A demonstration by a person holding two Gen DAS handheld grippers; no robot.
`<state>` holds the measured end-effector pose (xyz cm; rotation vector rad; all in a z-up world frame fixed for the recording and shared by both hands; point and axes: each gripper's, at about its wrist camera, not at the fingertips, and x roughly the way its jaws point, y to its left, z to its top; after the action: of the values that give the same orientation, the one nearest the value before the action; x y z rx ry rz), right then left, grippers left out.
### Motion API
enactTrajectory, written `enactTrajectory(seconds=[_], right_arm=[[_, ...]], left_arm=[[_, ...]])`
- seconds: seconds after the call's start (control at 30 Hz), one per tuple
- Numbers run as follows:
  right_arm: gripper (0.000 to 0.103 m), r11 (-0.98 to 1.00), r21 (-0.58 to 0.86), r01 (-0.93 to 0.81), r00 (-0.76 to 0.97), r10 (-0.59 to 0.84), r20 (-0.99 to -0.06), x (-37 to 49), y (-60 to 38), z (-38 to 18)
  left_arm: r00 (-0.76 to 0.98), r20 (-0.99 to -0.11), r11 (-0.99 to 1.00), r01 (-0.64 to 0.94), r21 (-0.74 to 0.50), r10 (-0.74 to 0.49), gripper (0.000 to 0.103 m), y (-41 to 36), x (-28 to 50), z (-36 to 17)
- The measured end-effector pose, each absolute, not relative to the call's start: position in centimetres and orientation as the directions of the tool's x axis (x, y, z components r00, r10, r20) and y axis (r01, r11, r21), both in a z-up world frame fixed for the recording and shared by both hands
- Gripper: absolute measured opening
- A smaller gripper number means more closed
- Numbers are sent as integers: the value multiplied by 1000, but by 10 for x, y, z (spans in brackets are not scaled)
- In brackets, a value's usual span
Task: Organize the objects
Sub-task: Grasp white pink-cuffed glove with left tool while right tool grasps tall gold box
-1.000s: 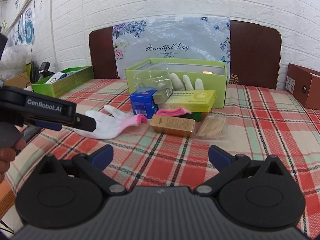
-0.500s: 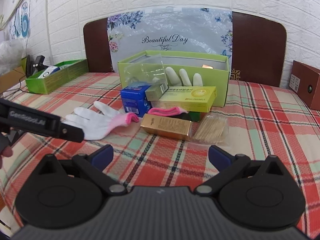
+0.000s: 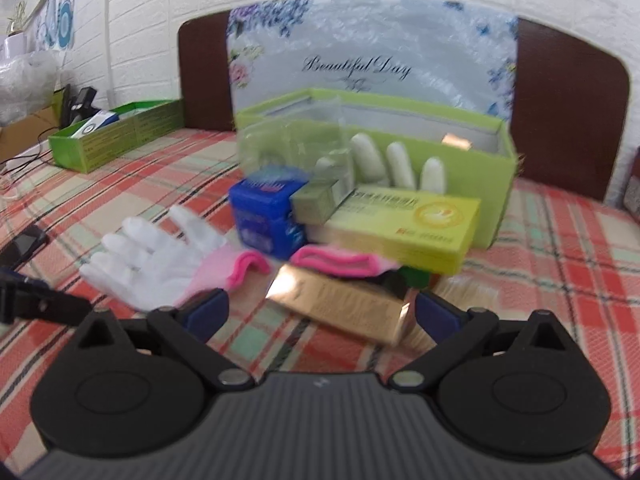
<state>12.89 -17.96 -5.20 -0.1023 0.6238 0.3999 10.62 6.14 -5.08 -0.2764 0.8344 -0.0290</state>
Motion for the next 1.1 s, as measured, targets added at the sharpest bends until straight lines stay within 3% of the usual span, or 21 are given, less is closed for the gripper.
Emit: enactTrajectory(seconds=[0.17, 0.27, 0.43, 0.5, 0.53, 0.57, 0.77, 0.83, 0.9, 0.93, 0.97, 1.0, 1.1], right_arm=[[91, 839, 149, -524, 632, 500, -593, 97, -172, -54], [92, 868, 84, -489, 686, 442, -577, 91, -174, -51], [90, 876, -9, -482, 711, 385, -588, 107, -171, -54], [76, 880, -72, -469, 727, 339, -597, 115, -164, -62], [56, 884, -83, -460, 723, 319, -613, 119, -161, -66], [45, 886, -74, -458, 711, 316, -629, 122, -160, -69], [34, 924, -1, -382, 712, 294, -638, 98, -177, -66], [34, 933, 27, -358, 710, 291, -641, 85, -186, -65], [34, 940, 40, -339, 711, 284, -644, 70, -194, -64], [34, 942, 45, -334, 710, 282, -646, 65, -196, -64], [34, 944, 50, -327, 710, 280, -646, 59, -199, -64], [34, 947, 59, -315, 712, 277, -645, 54, -202, -63], [34, 951, 76, -299, 711, 276, -646, 44, -204, -62]], left_arm=[[655, -746, 964, -105, -245, -118, 92, 59, 122, -52], [690, -700, 957, -37, -287, -184, 92, 51, 122, -44], [709, -672, 965, 45, -260, -214, 92, 30, 130, -39], [713, -667, 967, 59, -248, -215, 90, 24, 132, -41], [715, -665, 969, 68, -239, -215, 89, 22, 133, -42], [717, -663, 970, 79, -230, -215, 89, 20, 134, -43], [719, -668, 981, 121, -151, -191, 76, 2, 150, -57], [711, -681, 985, 125, -122, -175, 69, -5, 159, -63], [685, -703, 981, 144, -127, -192, 47, -8, 167, -71], [700, -692, 984, 145, -105, -177, 40, -9, 166, -72], [700, -693, 983, 158, -89, -175, 17, -10, 166, -71], [692, -696, 980, 168, -102, -191, 10, -8, 166, -69], [666, -702, 968, 180, -177, -252, 7, 4, 155, -64]])
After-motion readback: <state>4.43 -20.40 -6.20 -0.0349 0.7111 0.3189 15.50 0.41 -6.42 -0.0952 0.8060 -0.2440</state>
